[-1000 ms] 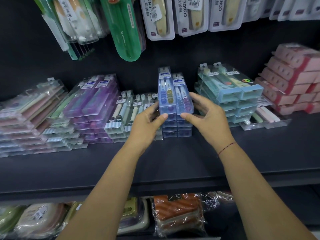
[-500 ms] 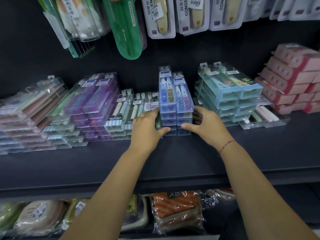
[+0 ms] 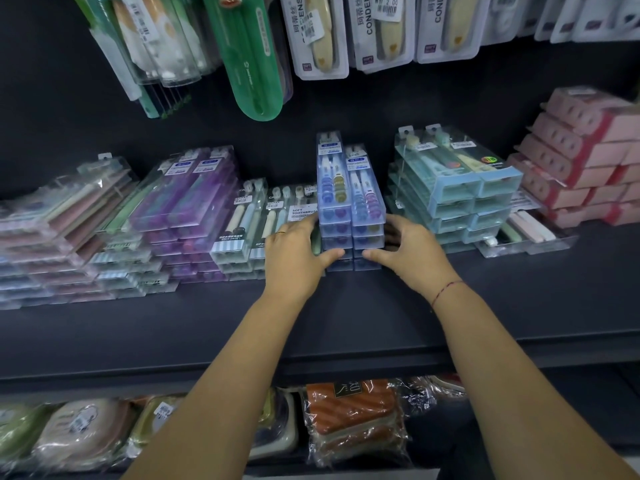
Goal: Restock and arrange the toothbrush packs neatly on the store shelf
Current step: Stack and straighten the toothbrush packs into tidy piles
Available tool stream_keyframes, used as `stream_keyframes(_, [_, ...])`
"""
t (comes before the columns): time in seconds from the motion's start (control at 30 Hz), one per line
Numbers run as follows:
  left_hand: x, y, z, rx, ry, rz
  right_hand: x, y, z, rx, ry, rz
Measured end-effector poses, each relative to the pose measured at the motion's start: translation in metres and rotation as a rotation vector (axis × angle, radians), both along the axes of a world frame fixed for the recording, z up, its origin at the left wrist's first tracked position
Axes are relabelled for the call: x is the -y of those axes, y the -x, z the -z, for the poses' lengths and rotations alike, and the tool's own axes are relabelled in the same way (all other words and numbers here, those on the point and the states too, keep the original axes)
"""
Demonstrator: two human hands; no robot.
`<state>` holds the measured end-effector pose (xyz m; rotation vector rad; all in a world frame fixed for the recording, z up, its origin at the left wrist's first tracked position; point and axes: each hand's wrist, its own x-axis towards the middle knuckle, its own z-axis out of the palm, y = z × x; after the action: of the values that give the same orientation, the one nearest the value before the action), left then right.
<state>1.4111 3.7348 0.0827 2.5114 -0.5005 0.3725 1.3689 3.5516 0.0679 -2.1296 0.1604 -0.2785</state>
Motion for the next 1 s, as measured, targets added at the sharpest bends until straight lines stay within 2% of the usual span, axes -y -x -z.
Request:
stream_keyframes(0.13, [0.0,0.001,0.0,-0.004,-0.024,-0.001,0.001,-0.002,0.005,-0.038,0.067,-0.025])
stream_keyframes(0.27, [0.0,0.004,0.005,0.01,-0.202,0.008,0.001,-0.004,0.008,-0.073,0.143,-0.018])
stream_keyframes(0.33, [0.0,0.004,0.008,0.03,-0.23,-0.009,0.001,-0.004,0.008,-0.056,0.148,-0.003])
stream_keyframes(0.9, [0.004,0.007,0.012,0.083,-0.236,-0.055,0.003,-0.005,0.011,-0.03,0.103,-0.014])
stream_keyframes(1.0, [0.004,0.006,0.011,0.07,-0.162,-0.036,0.003,-0.004,0.01,-0.028,0.075,-0.038])
